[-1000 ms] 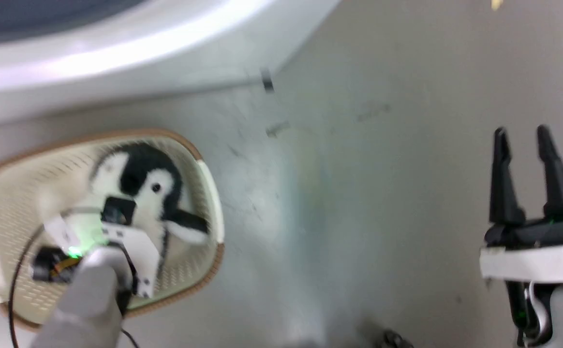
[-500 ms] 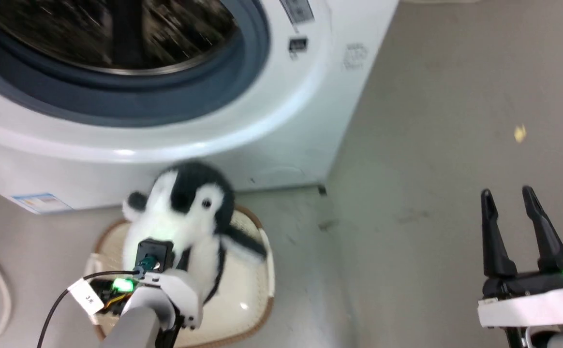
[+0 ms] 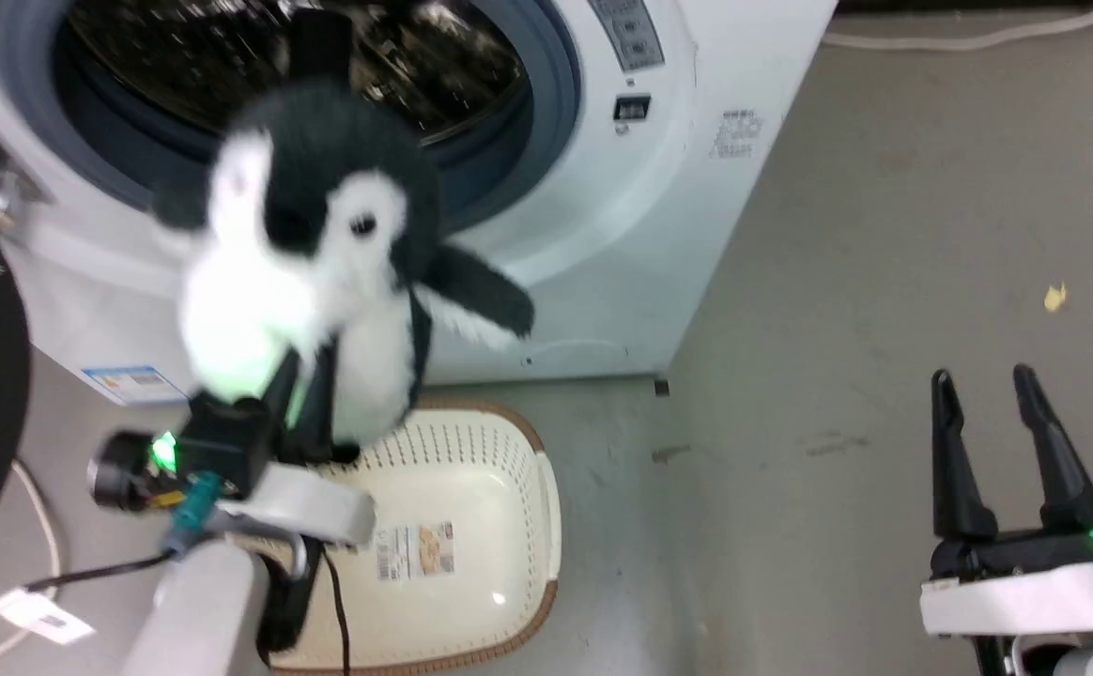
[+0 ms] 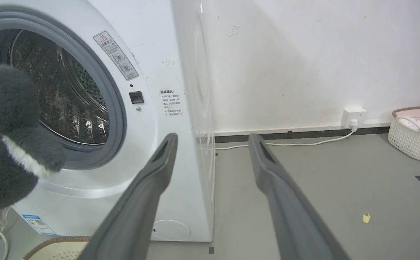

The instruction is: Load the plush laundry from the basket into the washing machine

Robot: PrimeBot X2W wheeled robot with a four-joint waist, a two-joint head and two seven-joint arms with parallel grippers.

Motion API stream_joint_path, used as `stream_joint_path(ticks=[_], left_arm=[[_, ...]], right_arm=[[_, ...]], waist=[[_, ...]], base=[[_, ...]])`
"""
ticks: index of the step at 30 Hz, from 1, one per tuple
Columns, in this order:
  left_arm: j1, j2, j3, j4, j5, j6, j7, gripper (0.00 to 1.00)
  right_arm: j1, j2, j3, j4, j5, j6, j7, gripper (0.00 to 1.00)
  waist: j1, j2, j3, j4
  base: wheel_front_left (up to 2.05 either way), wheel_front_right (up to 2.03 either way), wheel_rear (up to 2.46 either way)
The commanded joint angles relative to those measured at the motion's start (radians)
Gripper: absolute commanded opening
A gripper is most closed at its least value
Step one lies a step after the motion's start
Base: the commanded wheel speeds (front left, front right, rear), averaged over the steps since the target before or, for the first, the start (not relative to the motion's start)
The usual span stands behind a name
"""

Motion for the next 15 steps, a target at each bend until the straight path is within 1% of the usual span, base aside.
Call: stream_joint_path(ticks=[1,4,6,9,10,11,15], left_arm=[[-0.028,0.012,0.013,-0.040,0.006,0.007,-0.006,0.00],[-0.101,0.032,0.027,-0.092,0.010,0.010,0.024,0.00],[-0.169,0.048,0.032,-0.119,0.013,0.006,0.066,0.00],[-0.299,0.086,0.034,-0.135,0.031,-0.009,0.139,0.00],[-0.346,0.099,0.035,-0.134,0.038,-0.013,0.168,0.00],[-0.442,0.118,0.036,-0.120,0.051,-0.021,0.216,0.00],[-0.656,0.167,0.040,-0.037,0.073,-0.050,0.312,0.00]], right_arm=[[-0.021,-0.001,0.000,-0.006,0.008,-0.001,-0.004,1.00],[-0.053,-0.001,0.007,-0.011,0.021,-0.001,-0.004,1.00],[-0.076,-0.001,0.017,-0.019,0.030,-0.001,-0.004,1.00],[-0.113,-0.001,0.026,-0.028,0.053,-0.001,-0.004,1.00],[-0.126,-0.001,0.030,-0.030,0.062,-0.001,-0.004,1.00],[-0.150,-0.001,0.033,-0.031,0.079,-0.001,-0.004,1.00],[-0.195,-0.001,0.045,-0.027,0.115,-0.001,-0.004,1.00]], waist=[[0.0000,0.0000,0.050,-0.020],[0.0000,0.0000,0.124,-0.040],[0.0000,0.0000,0.177,-0.056],[0.0000,0.0000,0.260,-0.085],[0.0000,0.0000,0.290,-0.097],[0.0000,0.0000,0.340,-0.115],[0.0000,0.0000,0.436,-0.155]], base=[[0.00,0.00,0.00],[0.00,0.00,0.00],[0.00,0.00,0.00],[0.00,0.00,0.00],[0.00,0.00,0.00],[0.00,0.00,0.00],[0.00,0.00,0.00]])
